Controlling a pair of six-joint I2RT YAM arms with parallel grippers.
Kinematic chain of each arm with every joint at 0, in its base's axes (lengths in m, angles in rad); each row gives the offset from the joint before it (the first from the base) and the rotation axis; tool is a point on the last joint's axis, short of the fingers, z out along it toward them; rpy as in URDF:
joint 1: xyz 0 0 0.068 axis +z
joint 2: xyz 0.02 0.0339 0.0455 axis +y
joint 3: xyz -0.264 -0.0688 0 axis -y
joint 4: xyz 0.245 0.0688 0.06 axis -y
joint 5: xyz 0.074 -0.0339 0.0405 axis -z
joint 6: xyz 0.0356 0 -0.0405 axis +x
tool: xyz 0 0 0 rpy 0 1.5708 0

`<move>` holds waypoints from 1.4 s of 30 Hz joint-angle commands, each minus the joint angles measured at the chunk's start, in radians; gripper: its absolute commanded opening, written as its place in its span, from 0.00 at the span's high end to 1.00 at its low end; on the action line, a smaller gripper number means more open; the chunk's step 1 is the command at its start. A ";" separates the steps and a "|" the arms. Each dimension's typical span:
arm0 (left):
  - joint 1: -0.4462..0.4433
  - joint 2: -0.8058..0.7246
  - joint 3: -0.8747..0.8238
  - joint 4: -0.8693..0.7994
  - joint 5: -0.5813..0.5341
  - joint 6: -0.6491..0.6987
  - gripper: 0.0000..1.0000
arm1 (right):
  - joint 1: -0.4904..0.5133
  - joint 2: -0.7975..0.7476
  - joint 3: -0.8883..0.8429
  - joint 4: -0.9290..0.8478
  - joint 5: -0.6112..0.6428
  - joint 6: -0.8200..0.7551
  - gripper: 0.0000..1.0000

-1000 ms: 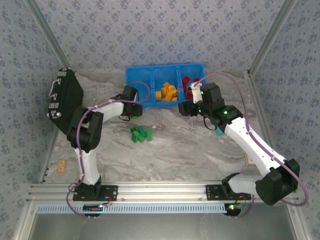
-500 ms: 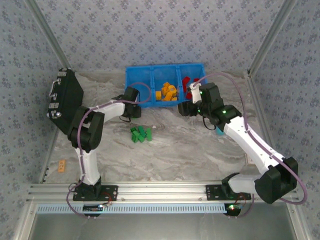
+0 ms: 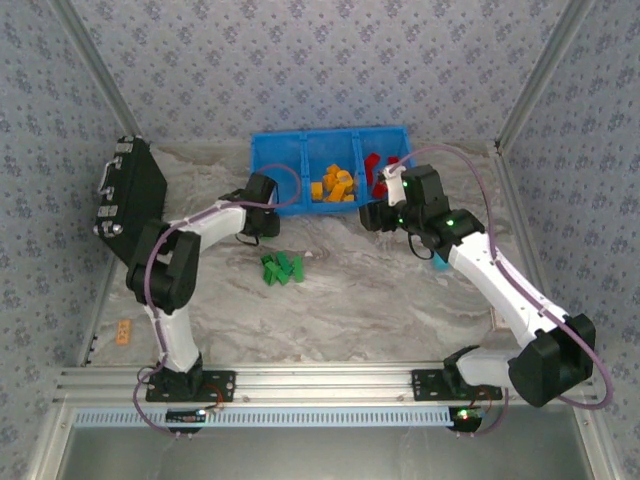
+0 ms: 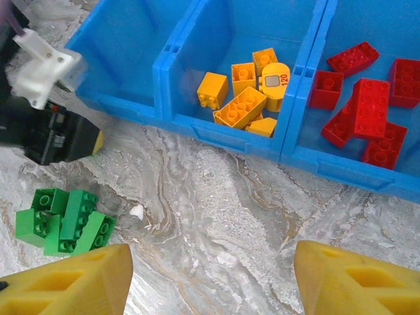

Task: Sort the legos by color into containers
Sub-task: Pick up the lego from the center of the table, then place the lego in the container.

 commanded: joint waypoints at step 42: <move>0.069 0.538 0.843 -0.112 0.082 0.032 0.43 | 0.486 0.422 -0.031 0.283 0.091 0.194 0.34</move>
